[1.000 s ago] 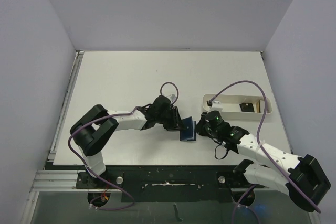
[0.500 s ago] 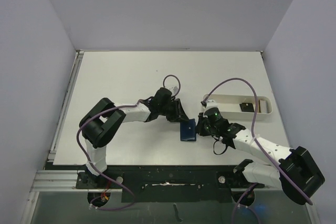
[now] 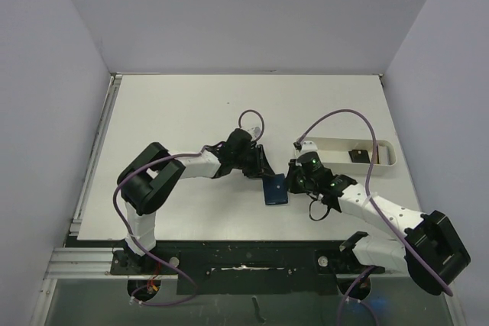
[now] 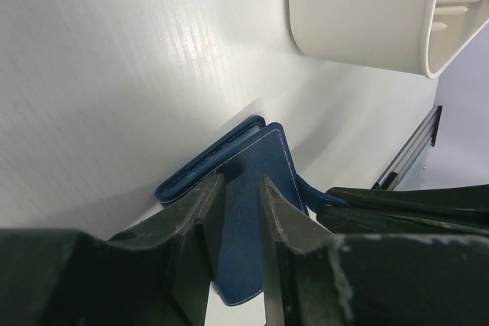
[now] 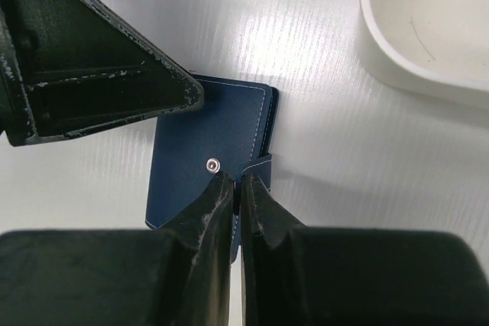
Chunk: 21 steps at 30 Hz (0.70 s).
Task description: Put the credit cards into the card holder
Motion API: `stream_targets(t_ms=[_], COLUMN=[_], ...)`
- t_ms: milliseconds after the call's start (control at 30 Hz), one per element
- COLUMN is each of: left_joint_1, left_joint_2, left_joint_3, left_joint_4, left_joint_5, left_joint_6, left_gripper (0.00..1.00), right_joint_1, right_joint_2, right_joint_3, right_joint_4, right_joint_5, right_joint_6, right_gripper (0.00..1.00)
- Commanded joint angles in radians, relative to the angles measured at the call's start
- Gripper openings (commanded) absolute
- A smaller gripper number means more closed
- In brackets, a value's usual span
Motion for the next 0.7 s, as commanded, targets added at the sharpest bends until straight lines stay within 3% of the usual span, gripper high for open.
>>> stream_targets(t_ms=[0, 400, 467, 667], left_joint_1=[-0.005, 0.007, 0.007, 0.007], left_joint_2=[-0.013, -0.19, -0.194, -0.123], left_joint_3=[-0.016, -0.116, -0.135, -0.114], left_joint_4=[-0.042, -0.031, 0.027, 0.035], left_joint_5=[-0.064, -0.033, 0.033, 0.058], left_joint_6=[0.036, -0.015, -0.025, -0.016], left_gripper=[0.24, 0.28, 0.28, 0.25], right_joint_1=[-0.002, 0.03, 0.039, 0.051], right_joint_2=[0.056, 0.215, 0.224, 0.223], right_joint_3=[0.051, 0.013, 0.016, 0.031], right_joint_4=[0.082, 0.102, 0.107, 0.107], right_joint_5=[-0.026, -0.022, -0.017, -0.035], right_joint_6=[0.016, 0.045, 0.052, 0.054], right_gripper=[0.01, 0.01, 0.01, 0.02])
